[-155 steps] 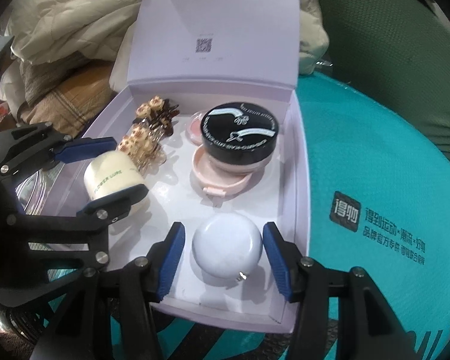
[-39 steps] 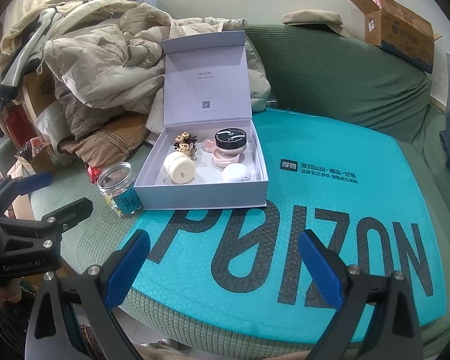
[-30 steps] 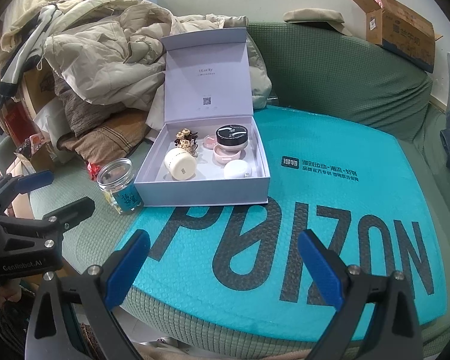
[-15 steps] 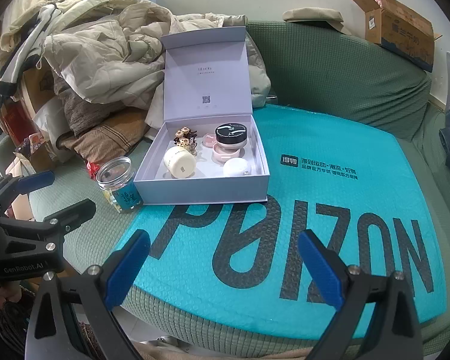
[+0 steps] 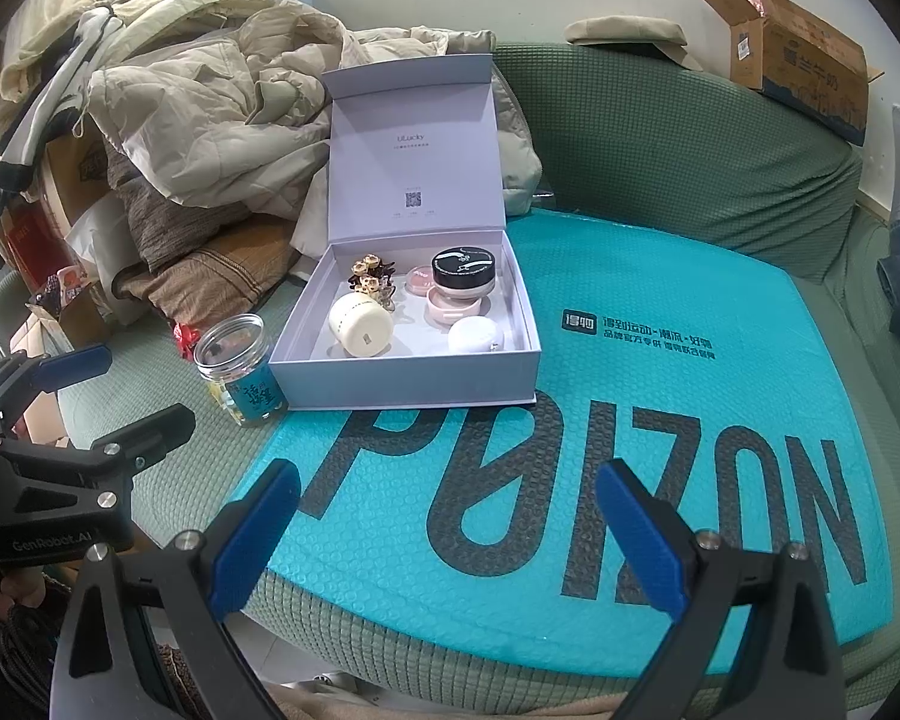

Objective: Organize objects

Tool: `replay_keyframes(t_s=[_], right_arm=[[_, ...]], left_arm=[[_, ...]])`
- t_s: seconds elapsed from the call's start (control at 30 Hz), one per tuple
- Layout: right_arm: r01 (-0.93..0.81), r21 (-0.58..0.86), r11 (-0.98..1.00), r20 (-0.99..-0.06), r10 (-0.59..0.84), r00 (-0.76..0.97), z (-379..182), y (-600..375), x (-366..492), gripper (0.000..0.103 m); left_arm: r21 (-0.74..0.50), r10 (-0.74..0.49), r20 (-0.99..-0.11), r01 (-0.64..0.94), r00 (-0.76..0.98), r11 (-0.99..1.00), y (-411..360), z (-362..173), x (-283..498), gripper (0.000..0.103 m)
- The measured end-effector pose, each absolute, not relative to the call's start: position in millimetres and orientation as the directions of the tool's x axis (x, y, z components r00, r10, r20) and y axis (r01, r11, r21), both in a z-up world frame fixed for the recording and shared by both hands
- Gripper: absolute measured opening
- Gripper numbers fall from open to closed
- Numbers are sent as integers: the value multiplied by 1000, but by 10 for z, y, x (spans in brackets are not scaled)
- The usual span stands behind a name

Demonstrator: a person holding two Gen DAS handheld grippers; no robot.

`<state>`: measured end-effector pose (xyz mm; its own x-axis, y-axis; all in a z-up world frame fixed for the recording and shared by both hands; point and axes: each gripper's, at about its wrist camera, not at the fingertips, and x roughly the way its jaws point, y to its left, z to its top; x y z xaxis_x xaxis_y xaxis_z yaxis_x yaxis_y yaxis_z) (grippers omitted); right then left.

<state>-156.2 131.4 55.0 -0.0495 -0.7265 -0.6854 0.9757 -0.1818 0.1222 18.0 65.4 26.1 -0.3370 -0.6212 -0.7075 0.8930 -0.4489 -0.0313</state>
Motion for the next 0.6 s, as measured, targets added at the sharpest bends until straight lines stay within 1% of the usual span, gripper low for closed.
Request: replay_keyframes(t_s=[0.6], right_arm=[[977,112,-181,-699,-713,-52,503,1295,-1539,100]], left_arm=[[-37,-606,-717,886,-345,-462,633,211,189,94]])
